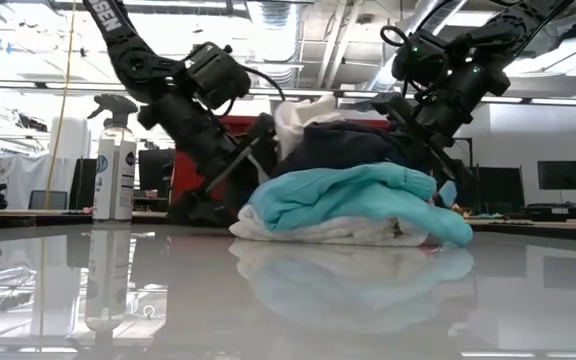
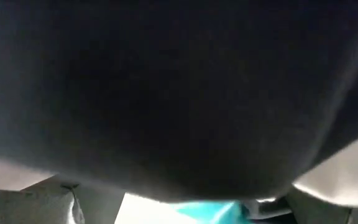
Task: Fold Laundry from Bin
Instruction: Put the stacked clothes into the red bin
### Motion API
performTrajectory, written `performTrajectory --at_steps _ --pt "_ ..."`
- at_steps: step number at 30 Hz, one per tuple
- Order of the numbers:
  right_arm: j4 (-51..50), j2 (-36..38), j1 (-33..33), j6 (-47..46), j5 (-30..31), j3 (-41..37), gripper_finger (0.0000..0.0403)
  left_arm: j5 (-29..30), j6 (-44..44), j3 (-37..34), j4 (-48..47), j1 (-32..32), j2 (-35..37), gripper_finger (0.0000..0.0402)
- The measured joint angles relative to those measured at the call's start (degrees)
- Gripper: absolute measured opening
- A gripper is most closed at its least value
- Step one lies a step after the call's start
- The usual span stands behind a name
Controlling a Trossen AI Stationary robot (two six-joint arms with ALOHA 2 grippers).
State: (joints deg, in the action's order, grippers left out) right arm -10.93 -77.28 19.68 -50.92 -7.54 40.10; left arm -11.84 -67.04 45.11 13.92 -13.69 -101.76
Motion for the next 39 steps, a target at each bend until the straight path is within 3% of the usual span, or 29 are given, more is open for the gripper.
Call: performTrajectory --at_steps 8,12,17,23,24,29,39 --pt "1.6 -3.6 0.0 0.2 0.0 -0.1 0.0044 -1.8 0.0 5.7 0.1 0.8 -5.7 0.0361" --pt "6.5 -9.0 -0.6 -0.1 -3.4 -0.1 0.0044 -1.8 -1.7 6.6 0.4 0.9 -6.8 0.0335" --pt "11.5 -12.2 -1.1 -1.6 -3.5 -0.1 0.0044 -1.9 -2.2 6.6 -0.5 0.7 -7.1 0.0247" --pt "13.4 -12.1 0.3 -1.6 -4.8 -0.1 0.0044 -1.9 -2.9 6.5 0.6 0.8 -7.4 0.0069" --pt "13.7 -12.0 0.4 -1.6 -4.7 -0.2 0.0044 -1.9 -3.0 6.5 2.1 0.8 -7.4 0.0057" --pt "13.7 -12.0 0.4 -2.4 -4.9 1.0 0.0042 -4.1 -7.3 6.3 7.1 -0.6 -7.6 0.0057" --pt "8.1 -5.6 1.2 -1.9 -6.5 4.7 0.0042 -8.5 -11.0 6.3 4.8 -1.3 -1.0 0.0057"
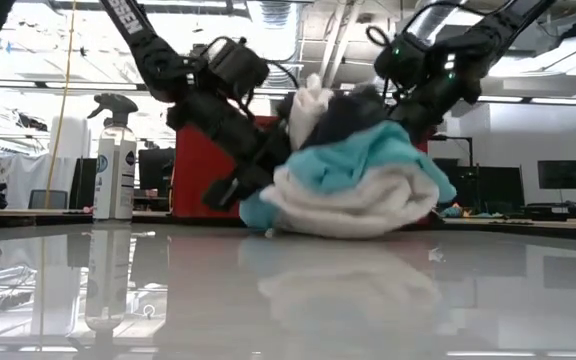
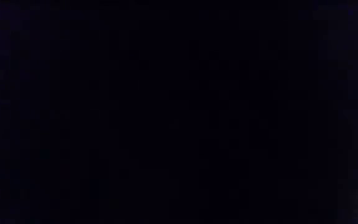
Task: Fold Laundry from Bin
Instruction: Put the stacked clothes into the red bin
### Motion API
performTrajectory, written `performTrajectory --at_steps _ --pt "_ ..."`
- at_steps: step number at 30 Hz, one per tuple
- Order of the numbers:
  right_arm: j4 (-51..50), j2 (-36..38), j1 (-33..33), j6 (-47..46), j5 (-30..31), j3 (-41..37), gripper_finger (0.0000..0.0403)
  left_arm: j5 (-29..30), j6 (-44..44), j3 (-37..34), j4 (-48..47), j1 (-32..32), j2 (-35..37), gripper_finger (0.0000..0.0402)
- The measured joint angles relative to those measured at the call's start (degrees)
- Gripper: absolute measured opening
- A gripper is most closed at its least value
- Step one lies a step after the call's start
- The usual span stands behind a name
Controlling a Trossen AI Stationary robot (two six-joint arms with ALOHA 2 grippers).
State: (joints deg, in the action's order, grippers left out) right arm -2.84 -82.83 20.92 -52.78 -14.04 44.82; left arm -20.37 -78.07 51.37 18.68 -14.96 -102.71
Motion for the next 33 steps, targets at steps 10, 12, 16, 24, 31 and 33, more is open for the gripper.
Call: performTrajectory --at_steps 10,12,16,24,31,33 --pt "-4.9 6.9 -0.9 -1.3 0.3 5.4 0.0042 -0.7 -7.3 0.0 0.3 0.0 8.7 0.0057" --pt "-7.0 7.4 -1.0 -0.4 0.3 8.1 0.0042 -0.4 -8.3 0.0 -0.3 0.0 10.9 0.0057" --pt "-12.1 7.6 -1.0 2.2 0.4 14.3 0.0042 0.6 -10.5 0.1 -0.5 -0.1 15.1 0.0057" --pt "-17.6 7.6 0.0 7.3 0.5 25.8 0.0037 4.4 -15.6 0.5 -1.0 -0.8 21.3 0.0057" --pt "-17.6 5.3 2.3 9.6 -1.2 30.7 0.0034 3.8 -16.4 6.9 -6.3 -3.7 22.2 0.0057" --pt "-17.5 3.7 3.2 10.8 -2.3 32.7 0.0034 2.4 -14.5 10.8 -12.6 -5.3 22.2 0.0057"
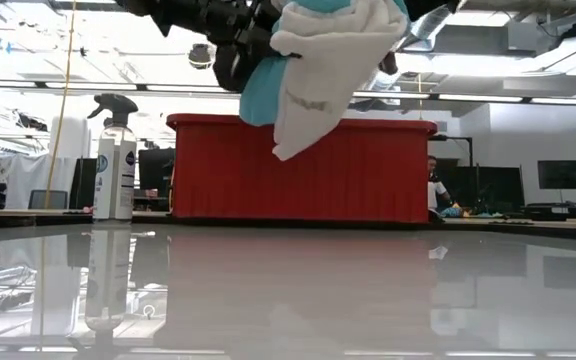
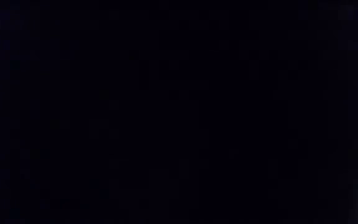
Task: Fold Laundry from Bin
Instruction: Put the stacked clothes into the red bin
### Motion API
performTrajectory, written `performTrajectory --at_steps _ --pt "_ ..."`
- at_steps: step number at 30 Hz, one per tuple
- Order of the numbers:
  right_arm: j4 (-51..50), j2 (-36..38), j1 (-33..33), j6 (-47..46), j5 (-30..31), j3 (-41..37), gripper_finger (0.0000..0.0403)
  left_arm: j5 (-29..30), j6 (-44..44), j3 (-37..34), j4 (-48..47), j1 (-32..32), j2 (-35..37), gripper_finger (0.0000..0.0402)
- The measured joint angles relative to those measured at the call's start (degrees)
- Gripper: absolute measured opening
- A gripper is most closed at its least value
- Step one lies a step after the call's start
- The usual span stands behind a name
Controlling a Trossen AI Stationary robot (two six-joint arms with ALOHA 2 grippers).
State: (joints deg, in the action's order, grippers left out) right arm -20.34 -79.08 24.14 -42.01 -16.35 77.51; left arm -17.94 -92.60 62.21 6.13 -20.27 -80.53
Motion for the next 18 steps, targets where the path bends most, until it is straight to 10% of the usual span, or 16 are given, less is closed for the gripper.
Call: performTrajectory --at_steps 10,18 --pt "-3.3 -10.3 6.4 7.8 -4.9 17.5 0.0034 -3.0 14.2 20.5 -25.6 -11.9 0.0 0.0057" --pt "-4.2 -24.5 13.5 10.1 -12.0 37.5 0.0034 -4.2 15.0 21.8 -20.9 -23.1 -1.8 0.0057"
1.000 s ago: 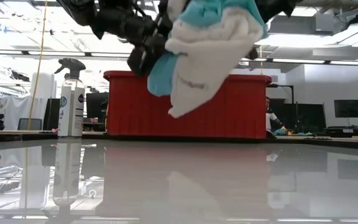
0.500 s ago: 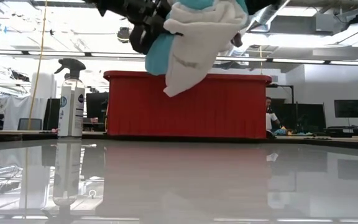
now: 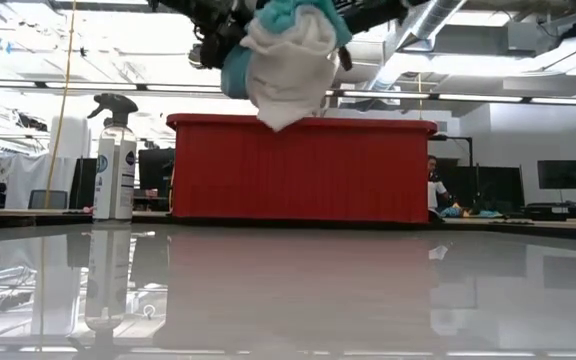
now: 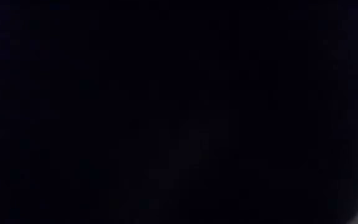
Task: Fold Laundry from Bin
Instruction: Put the stacked clothes into the red bin
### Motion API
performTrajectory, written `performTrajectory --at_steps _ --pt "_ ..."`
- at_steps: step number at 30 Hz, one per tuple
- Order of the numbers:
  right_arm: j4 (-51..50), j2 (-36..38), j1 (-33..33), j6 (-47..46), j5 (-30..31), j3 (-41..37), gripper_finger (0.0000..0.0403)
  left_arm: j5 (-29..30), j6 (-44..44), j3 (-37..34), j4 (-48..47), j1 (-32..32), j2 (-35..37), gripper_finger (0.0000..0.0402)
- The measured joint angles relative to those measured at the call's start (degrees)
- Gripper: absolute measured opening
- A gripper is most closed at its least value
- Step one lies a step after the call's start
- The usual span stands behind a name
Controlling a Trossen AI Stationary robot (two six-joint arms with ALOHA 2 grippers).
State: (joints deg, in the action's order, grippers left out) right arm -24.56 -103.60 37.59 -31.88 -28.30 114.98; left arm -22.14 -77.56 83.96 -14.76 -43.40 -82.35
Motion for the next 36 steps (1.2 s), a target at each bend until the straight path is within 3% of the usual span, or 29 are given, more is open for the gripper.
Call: performTrajectory --at_steps 6,9,11,18,22,28,34,36 --pt "-3.9 -12.8 4.2 0.5 -2.5 20.1 0.0034 -8.7 -5.5 3.8 13.0 -6.4 -8.8 0.0057" --pt "2.3 -13.0 6.8 -1.9 -4.3 16.5 0.0034 -14.8 -1.4 9.3 10.1 -9.4 -15.0 0.0057" --pt "0.1 -13.1 8.6 -1.5 -3.8 14.8 0.0034 -17.2 2.4 12.9 7.0 -11.4 -19.1 0.0057" --pt "-5.1 -16.5 13.4 1.7 -1.8 13.9 0.0034 -18.7 11.2 24.1 -2.0 -15.2 -32.3 0.0057" --pt "-4.0 -21.1 14.6 1.9 -1.1 14.0 0.0034 -18.0 15.9 27.5 -3.5 -16.6 -38.2 0.0057" --pt "-2.6 -29.5 15.2 0.4 -1.0 13.8 0.0034 -15.0 24.0 29.2 -12.8 -17.7 -45.5 0.0057" --pt "-2.5 -32.3 16.2 0.5 -0.6 14.0 0.0034 -9.5 30.1 29.5 -15.3 -18.9 -47.3 0.0059" --pt "-3.4 -32.8 16.7 0.8 -0.2 14.0 0.0039 -7.0 33.2 29.5 -15.2 -18.9 -47.6 0.0076"
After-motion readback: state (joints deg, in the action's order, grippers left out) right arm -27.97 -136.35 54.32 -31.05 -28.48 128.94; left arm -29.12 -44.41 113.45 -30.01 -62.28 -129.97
